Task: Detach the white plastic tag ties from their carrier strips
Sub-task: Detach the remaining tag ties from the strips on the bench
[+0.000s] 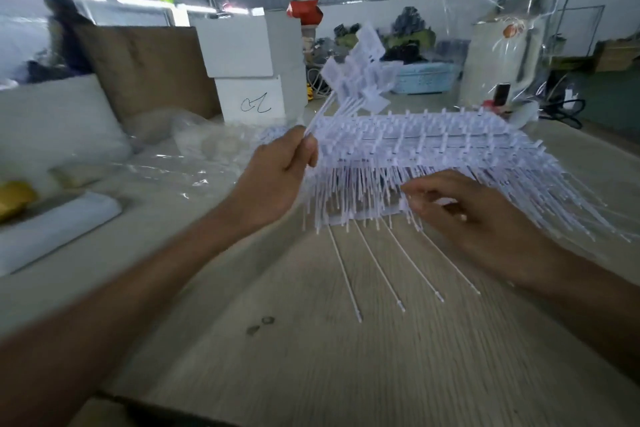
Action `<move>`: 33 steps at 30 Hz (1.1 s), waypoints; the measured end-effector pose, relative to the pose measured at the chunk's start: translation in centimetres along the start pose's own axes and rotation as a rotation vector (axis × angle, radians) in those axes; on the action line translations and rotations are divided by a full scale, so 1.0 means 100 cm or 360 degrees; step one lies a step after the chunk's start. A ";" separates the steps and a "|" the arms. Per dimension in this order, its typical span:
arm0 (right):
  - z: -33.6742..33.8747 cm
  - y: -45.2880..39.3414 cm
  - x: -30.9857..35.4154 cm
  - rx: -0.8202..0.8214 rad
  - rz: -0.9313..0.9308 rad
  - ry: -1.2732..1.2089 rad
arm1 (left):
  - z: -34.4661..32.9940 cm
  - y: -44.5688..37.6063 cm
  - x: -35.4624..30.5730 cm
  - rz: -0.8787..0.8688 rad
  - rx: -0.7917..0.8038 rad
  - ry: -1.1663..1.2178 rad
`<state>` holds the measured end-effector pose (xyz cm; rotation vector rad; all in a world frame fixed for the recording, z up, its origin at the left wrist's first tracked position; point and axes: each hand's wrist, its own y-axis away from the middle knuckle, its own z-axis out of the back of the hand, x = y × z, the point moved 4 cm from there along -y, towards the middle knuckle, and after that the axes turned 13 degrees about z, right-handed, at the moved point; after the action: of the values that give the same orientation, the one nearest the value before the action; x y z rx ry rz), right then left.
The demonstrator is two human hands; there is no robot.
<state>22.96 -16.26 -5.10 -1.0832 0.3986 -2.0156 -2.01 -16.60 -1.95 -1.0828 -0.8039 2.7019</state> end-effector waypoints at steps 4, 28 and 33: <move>-0.013 -0.027 0.017 0.0022 0.0332 0.0351 | 0.061 0.000 0.084 0.0185 -0.0309 -0.0257; -0.145 -0.254 0.009 0.0356 0.0111 0.0705 | 0.090 0.005 0.164 0.0580 -0.0546 -0.0213; -0.122 -0.263 0.011 -0.0020 0.0023 0.0484 | 0.082 0.004 0.174 0.0659 -0.0392 -0.0627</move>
<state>-0.38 -1.49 3.94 -0.7777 0.5739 -2.1722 -20.32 -15.26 -7.73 -0.8416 -1.1013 3.3038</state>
